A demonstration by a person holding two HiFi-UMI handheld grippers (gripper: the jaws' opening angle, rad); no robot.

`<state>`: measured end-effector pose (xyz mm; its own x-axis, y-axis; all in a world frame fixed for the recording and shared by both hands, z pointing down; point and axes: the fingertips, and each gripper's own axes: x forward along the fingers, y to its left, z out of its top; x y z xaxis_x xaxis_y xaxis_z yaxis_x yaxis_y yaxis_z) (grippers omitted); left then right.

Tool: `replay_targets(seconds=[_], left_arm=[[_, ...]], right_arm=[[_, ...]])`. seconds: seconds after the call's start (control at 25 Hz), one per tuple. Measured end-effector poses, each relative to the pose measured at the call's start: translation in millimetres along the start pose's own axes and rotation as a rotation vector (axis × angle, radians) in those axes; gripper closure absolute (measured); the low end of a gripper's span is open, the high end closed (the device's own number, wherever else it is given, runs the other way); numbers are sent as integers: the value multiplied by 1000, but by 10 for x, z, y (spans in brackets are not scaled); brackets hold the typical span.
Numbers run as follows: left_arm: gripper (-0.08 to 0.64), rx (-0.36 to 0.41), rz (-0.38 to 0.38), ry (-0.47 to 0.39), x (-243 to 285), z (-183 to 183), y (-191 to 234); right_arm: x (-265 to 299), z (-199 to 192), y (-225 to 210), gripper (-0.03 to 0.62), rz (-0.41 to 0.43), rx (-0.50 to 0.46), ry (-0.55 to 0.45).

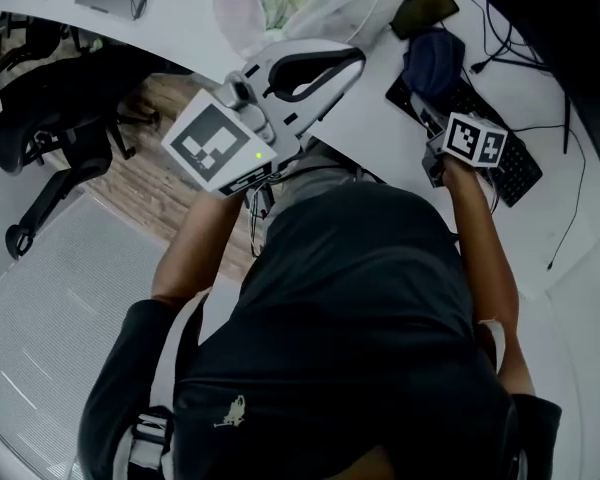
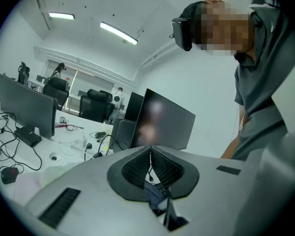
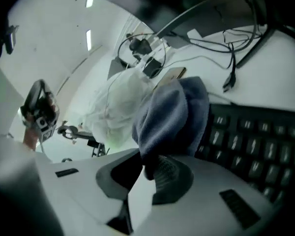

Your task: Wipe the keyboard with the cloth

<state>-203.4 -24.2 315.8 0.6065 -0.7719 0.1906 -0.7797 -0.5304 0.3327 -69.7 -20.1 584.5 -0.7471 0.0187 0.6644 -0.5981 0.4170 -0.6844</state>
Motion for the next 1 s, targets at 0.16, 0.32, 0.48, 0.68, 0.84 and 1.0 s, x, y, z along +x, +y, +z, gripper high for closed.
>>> replay_targets(seconds=[0.16, 0.32, 0.48, 0.68, 0.84, 1.0], left_arm=[[548, -13, 27, -20, -138, 11, 123], [548, -7, 31, -13, -197, -17, 178], [548, 11, 42, -22, -255, 44, 224], [548, -1, 46, -27, -332, 96, 303], [548, 0, 32, 0, -301, 41, 276], [548, 18, -7, 4, -159, 88, 127]], right_arm=[[54, -665, 287, 546, 45, -45, 163], [-51, 228, 103, 546, -34, -176, -5], [-10, 328, -21, 546, -85, -88, -20], [82, -809, 331, 546, 1, -65, 186], [-43, 149, 150, 546, -61, -181, -20], [-78, 438, -88, 546, -111, -26, -78]])
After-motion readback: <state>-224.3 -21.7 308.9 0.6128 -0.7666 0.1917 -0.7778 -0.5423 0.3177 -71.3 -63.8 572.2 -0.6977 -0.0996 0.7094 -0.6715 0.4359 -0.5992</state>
